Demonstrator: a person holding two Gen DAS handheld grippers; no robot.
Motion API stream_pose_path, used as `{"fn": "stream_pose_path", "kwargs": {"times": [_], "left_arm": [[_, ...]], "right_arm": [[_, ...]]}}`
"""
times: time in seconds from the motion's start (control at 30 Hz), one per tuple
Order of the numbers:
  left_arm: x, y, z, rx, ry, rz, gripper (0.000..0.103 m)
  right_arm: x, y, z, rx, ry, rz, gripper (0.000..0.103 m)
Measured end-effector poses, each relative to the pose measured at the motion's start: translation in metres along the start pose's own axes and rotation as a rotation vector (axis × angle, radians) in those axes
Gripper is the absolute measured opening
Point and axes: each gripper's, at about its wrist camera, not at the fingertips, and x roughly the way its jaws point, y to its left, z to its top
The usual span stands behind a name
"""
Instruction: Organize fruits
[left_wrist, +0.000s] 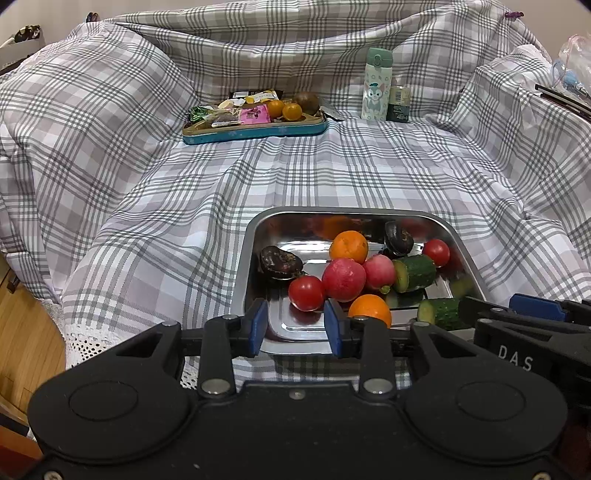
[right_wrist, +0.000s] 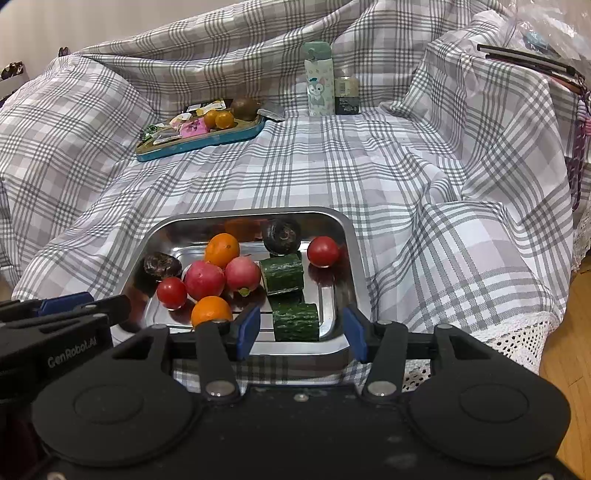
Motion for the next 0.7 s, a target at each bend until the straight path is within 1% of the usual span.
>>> {"fn": "stream_pose_path", "kwargs": {"times": [0.27, 0.7], "left_arm": [[-0.0006, -0.0014, -0.0009, 0.000, 0.002, -0.005, 0.042], [-0.0012, -0.0002, -0.0006, -0.007, 0.003, -0.008, 0.042]], "right_arm": [[-0.0013, 0.0017, -0.0003, -0.010, -0.007, 0.002, 0.053], [0.0012, 0.0014, -0.0006, -0.014, 0.006, 0.001, 0.053]]}}
